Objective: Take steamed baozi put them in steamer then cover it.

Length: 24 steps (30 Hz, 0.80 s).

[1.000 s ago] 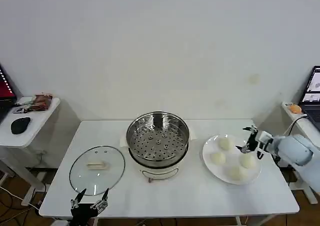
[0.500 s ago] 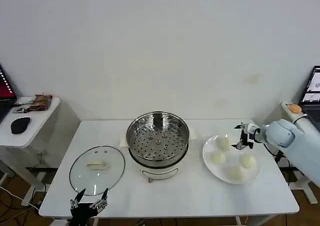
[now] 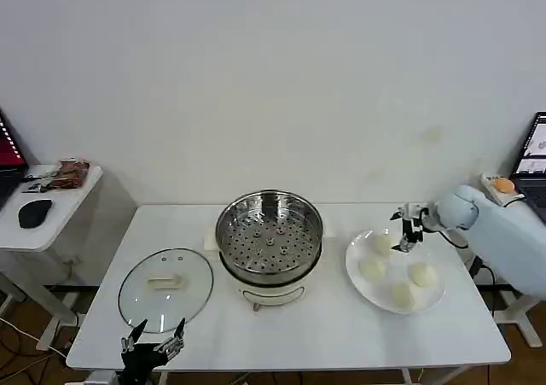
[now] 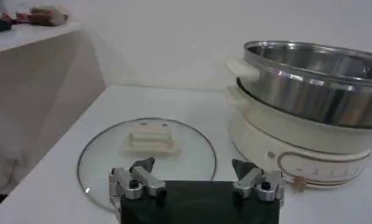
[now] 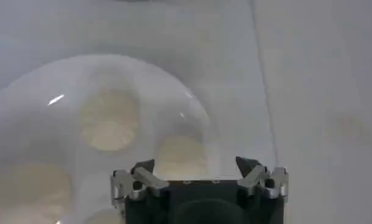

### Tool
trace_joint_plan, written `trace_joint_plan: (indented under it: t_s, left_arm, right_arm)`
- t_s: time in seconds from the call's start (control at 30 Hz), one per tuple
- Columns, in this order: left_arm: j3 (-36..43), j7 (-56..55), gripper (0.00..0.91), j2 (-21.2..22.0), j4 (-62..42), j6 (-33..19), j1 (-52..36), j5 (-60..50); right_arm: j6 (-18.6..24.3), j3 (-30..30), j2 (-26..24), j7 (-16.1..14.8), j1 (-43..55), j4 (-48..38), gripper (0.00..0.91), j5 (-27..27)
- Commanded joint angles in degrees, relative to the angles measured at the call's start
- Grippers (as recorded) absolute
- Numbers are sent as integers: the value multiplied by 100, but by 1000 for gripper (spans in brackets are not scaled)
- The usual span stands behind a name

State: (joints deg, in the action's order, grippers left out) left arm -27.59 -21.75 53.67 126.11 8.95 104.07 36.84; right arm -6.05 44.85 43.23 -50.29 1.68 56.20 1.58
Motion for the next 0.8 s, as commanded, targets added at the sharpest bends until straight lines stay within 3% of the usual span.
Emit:
trace_joint_plan:
  t_s: [0.03,0.47,0.8]
  left_arm:
    - [3,-3,907,-3,10,5,-6,10]
    - [-9,-34,907,-4,133,47,41,77]
    - [-7,-37,907,-16,212,57,94,88]
  right_arm:
    - [294,144,387,-259,135,-759,907,313]
    - [499,-177,875,-269,-92,-1469,907,666]
    - [547,-431,1120,-213,-130,-1771,907,643]
